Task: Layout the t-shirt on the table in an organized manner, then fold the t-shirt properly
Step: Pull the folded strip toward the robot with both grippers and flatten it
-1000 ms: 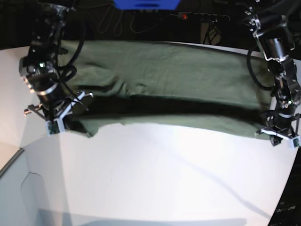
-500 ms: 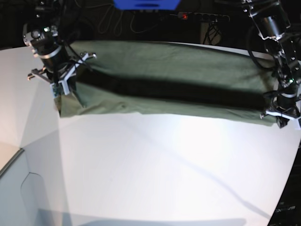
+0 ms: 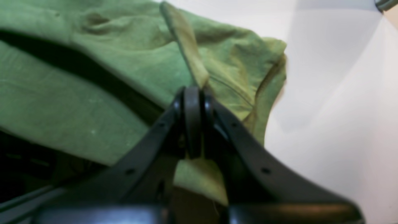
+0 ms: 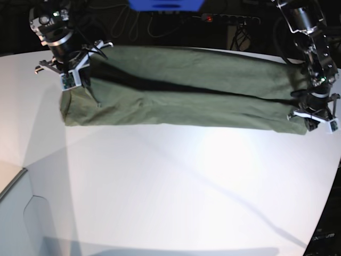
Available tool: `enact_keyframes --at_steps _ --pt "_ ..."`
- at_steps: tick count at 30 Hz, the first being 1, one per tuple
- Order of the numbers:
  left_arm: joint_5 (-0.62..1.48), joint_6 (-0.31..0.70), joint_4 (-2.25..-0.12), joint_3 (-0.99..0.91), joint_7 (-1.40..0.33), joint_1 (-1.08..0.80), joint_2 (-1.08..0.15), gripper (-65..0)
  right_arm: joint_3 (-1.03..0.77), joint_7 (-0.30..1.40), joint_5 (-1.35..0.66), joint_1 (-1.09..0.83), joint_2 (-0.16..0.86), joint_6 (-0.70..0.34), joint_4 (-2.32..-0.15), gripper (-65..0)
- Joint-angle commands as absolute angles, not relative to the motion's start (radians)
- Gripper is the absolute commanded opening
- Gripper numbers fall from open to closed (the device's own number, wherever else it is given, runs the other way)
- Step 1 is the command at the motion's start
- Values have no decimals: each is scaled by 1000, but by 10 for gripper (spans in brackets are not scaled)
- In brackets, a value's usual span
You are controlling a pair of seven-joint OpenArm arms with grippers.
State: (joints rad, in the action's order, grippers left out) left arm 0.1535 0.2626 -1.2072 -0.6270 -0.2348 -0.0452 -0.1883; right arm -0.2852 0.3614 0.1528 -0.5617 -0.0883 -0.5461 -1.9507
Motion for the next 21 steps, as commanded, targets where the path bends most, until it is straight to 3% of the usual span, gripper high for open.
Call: enact_keyframes --at_steps 1,21 --pt "159 263 -1225 -631 -208 -45 -205 -650 -285 340 142 -578 -96 -553 -1968 -650" --pt "159 263 -1225 -633 -206 -125 -193 -650 -289 340 143 -607 -91 -555 -1836 -650"
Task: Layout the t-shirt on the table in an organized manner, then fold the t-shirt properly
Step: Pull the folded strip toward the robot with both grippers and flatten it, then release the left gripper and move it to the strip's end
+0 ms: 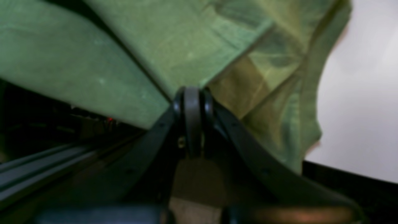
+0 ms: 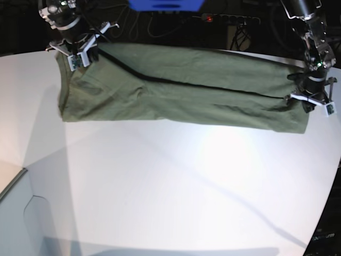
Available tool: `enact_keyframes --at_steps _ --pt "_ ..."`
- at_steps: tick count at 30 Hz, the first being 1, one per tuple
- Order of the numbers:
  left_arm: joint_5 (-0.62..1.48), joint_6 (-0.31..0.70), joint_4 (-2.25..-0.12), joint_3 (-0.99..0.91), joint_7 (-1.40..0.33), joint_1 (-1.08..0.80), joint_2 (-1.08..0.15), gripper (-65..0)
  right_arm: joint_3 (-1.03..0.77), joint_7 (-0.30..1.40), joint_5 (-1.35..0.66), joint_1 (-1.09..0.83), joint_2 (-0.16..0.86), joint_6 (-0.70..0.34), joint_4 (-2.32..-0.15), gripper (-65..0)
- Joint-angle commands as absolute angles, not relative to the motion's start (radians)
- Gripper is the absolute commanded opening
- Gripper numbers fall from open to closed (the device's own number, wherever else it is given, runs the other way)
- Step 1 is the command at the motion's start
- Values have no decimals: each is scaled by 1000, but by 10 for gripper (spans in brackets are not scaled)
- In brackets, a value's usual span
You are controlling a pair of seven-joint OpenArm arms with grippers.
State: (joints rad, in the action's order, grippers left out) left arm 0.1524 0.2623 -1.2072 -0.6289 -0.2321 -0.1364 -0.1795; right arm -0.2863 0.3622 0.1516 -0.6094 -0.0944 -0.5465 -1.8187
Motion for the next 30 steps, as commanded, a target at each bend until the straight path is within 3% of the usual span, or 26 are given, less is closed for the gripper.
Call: enact_keyframes --at_steps 1,10,12,15,18,22,30 --pt "159 263 -1225 -633 -208 -127 -194 -650 -292 340 143 -593 -91 -555 -1824 -650" --pt "156 263 -1202 -633 -217 -137 -202 -636 -292 348 147 -513 -67 -555 -1693 -636" --pt "154 263 -1178 -633 -217 -137 -203 -584 -292 348 147 -510 -62 -553 -1679 -577" --pt "156 263 -1164 -633 -217 -139 -203 -443 -334 346 147 -512 -67 -553 -1702 -465" --pt "157 263 -1175 -633 -217 -154 -203 -331 -389 346 143 -513 -81 -553 -1758 -395" --pt "157 263 -1178 -633 -217 -159 -203 -221 -453 348 143 -506 -117 -553 -1816 -363" --pt "157 263 -1165 -750 -217 -148 -199 -145 -426 348 143 -486 -143 -553 -1802 -361"
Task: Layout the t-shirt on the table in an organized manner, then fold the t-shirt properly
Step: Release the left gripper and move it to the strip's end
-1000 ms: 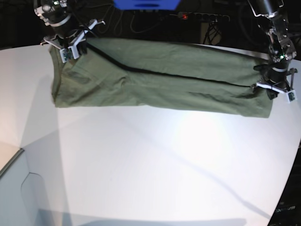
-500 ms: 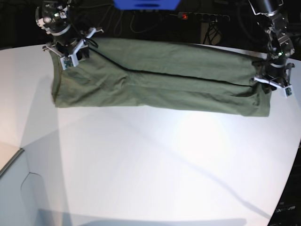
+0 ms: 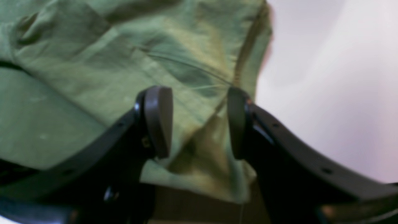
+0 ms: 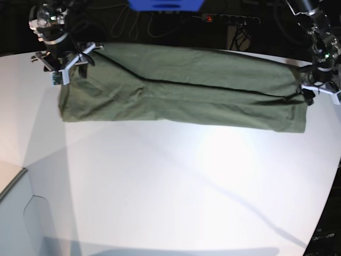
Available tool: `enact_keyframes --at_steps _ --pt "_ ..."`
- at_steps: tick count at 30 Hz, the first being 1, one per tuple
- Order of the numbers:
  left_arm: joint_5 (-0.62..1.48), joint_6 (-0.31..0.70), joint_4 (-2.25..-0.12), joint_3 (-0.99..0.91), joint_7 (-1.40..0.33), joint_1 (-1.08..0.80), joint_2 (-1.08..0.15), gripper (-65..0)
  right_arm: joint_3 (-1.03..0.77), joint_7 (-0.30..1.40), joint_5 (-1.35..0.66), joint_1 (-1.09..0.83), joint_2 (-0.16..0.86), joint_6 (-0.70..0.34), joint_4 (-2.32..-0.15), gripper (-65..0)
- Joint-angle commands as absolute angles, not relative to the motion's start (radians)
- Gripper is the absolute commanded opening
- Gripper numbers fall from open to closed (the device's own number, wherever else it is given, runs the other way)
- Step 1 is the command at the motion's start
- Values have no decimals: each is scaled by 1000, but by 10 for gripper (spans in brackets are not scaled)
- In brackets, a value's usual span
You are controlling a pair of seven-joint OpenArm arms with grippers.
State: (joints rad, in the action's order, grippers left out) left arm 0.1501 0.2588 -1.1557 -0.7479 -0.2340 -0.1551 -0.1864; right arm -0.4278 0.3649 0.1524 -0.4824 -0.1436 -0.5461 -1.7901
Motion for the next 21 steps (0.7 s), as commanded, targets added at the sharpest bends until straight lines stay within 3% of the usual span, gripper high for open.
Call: enact_keyframes --at_steps 1,11,21 --pt "157 263 -1162 -750 -217 -148 -203 -142 -415 348 143 -484 -143 -553 -1791 -361" --pt "157 263 -1109 -745 -219 -117 -199 -144 -386 343 143 -389 -143 -553 -1581 -362" --pt "157 265 -1038 -651 -219 -102 -203 -148 -386 343 147 -381 -142 -553 -1566 -362"
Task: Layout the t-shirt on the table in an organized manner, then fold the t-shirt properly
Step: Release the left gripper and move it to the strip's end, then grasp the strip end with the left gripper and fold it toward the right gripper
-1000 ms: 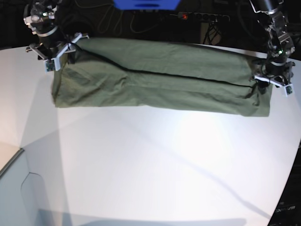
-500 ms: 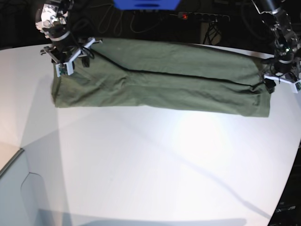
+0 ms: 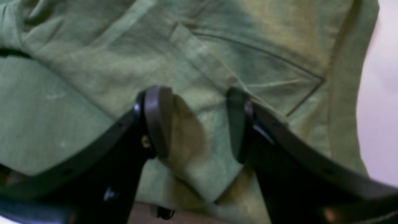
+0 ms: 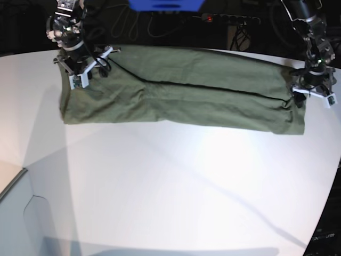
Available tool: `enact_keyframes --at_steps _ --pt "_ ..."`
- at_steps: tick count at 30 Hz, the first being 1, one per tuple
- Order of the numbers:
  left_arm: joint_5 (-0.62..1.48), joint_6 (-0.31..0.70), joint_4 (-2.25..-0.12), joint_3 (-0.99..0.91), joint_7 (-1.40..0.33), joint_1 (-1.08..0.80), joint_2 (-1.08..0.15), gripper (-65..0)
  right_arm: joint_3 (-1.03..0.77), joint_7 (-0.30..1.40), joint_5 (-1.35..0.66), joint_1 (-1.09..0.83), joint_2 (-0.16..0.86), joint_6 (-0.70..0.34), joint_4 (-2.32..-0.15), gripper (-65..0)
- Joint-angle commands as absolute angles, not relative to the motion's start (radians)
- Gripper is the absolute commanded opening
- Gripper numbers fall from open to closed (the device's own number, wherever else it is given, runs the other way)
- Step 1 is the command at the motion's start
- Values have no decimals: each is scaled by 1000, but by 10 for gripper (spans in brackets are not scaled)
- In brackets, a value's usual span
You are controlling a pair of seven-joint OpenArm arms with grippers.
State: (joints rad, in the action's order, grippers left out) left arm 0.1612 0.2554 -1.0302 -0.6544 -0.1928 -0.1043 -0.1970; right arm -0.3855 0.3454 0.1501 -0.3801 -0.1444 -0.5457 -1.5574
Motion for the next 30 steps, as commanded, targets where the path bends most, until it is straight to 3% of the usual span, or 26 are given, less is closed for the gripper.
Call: enact_keyframes --at_steps 1,3,8,13,18,30 --pt "157 265 -1038 -644 -219 -104 -203 -149 -386 343 147 -381 -142 -553 -1566 -362" --pt "157 265 -1032 -645 -219 -101 -203 -197 -386 343 147 -381 -140 -553 -1566 -362" --pt "157 265 -1030 -648 -217 -99 -197 -470 -386 343 147 -380 -127 -553 -1566 -362" --pt "157 265 -1070 -653 -217 -99 -194 -645 -387 346 147 -364 -127 -553 -1561 -362" --pt "157 263 -1188 -653 -217 -120 -189 -650 -387 343 147 -341 -111 -553 -1500 -362" --pt "150 263 -1609 -549 -219 -265 -25 -650 -387 341 147 -320 -91 -553 -1455 -362"
